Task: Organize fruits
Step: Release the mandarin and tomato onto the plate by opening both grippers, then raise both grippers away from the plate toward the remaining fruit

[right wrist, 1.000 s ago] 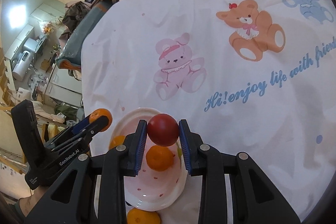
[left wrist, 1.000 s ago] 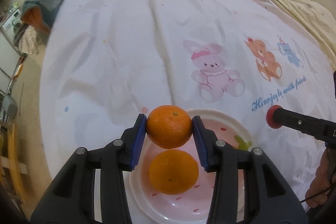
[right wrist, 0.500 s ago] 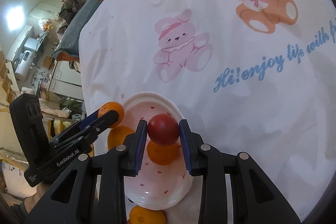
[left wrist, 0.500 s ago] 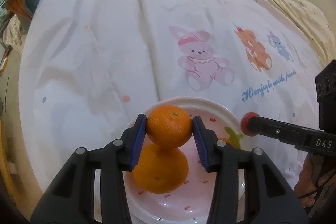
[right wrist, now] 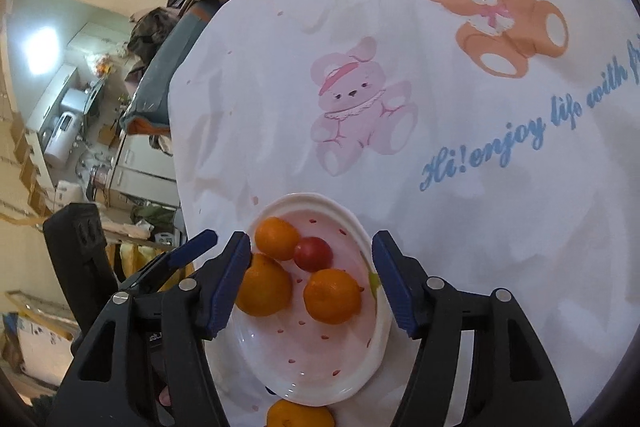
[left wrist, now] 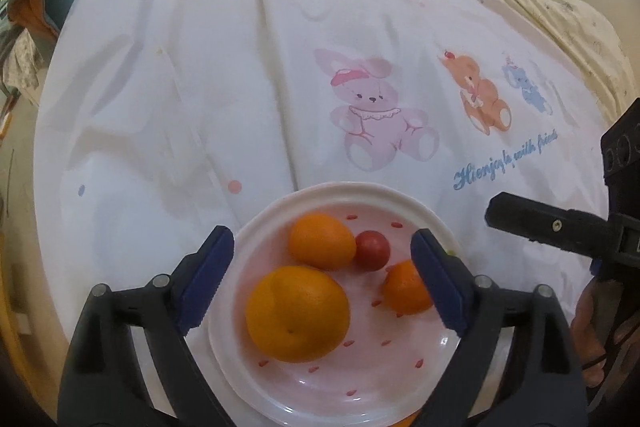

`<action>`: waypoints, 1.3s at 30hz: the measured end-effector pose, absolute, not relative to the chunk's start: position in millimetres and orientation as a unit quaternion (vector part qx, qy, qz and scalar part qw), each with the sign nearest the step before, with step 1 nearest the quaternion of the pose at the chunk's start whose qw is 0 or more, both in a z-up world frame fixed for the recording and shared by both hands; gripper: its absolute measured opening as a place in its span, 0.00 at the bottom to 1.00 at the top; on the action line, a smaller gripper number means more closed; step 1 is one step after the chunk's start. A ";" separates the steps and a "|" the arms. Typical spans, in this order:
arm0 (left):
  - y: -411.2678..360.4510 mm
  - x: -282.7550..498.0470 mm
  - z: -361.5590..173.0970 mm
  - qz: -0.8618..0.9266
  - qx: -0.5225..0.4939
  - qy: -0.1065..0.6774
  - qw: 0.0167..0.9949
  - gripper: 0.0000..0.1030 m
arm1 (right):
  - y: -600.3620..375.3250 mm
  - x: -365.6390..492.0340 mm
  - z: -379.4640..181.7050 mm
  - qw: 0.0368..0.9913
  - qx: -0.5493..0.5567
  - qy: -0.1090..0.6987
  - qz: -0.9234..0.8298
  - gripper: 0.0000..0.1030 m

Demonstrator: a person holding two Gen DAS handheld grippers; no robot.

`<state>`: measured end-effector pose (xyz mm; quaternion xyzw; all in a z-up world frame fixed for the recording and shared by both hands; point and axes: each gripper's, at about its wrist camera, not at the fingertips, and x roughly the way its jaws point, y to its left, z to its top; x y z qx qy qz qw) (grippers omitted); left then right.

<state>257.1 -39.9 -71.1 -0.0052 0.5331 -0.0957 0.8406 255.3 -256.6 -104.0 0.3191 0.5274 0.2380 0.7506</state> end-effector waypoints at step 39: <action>-20.0 143.3 -13.9 -0.026 0.001 0.481 0.876 0.86 | -283.3 138.5 -42.3 0.800 0.260 0.506 0.189 0.78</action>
